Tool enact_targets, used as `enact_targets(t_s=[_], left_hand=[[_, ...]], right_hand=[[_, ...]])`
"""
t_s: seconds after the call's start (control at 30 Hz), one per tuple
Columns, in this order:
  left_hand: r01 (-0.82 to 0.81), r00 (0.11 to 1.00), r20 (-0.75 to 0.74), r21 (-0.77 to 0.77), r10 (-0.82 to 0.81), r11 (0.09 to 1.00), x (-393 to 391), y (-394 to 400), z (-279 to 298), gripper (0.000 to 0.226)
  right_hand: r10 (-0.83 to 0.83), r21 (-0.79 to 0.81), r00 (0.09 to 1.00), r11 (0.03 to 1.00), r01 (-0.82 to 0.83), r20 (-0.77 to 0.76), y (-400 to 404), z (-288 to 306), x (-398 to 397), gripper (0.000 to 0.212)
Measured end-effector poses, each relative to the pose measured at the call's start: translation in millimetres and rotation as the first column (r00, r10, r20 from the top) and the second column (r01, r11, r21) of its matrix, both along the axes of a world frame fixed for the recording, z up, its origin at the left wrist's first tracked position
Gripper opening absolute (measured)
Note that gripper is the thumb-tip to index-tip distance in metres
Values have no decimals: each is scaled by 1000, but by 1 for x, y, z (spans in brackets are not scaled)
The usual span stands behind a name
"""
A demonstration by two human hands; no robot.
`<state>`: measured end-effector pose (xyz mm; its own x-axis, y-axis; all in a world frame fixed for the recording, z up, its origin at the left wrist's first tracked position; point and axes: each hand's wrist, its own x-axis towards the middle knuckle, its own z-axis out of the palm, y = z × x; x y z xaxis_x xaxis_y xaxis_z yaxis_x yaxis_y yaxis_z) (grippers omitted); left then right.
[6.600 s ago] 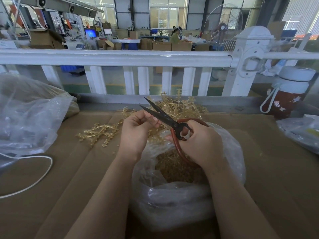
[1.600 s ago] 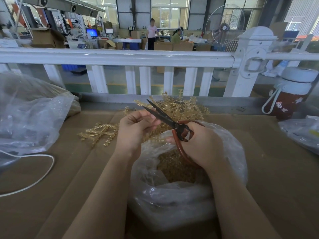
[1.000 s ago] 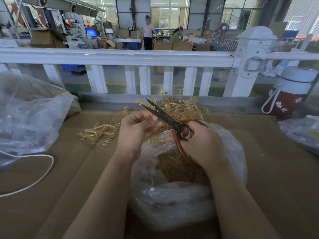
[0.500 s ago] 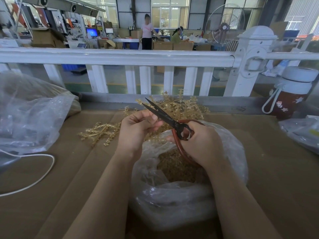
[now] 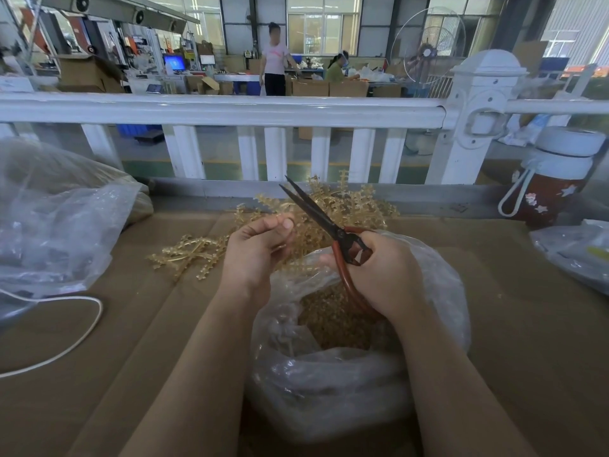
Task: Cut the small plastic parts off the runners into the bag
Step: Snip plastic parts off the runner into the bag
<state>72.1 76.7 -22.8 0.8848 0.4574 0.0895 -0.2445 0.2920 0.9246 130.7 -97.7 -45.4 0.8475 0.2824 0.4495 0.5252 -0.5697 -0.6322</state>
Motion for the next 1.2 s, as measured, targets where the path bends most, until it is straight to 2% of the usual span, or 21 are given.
enact_targets(t_s=[0.13,0.27,0.4,0.53,0.73,0.87,1.2], left_hand=[[47,997,-68,77,-42,996,0,-6,0,12],[155,987,-80,213,-141,965,-1,-16,0,9],[165,986,-54,210,-158,964,0,-20,0,9],[175,985,-38,204,-171,963,1,-20,-2,12],[201,980,-35,187,-198,962,3,-18,-3,11],[228,974,-28,162,-226,960,1,-17,-2,22],[344,938,-124,183,-325,921,-2,-10,1,11]], right_hand=[[64,174,995,983,-51,-70,1,1,0,36],[162,336,978,935,-110,-129,2,1,2,28],[253,401,948,902,-159,-195,4,5,1,14],[264,410,938,899,-155,-223,6,8,0,9],[281,447,919,884,-136,-275,6,12,-1,12],[338,467,902,864,-186,-267,5,14,-3,10],[241,334,927,932,-138,-288,6,10,0,14]])
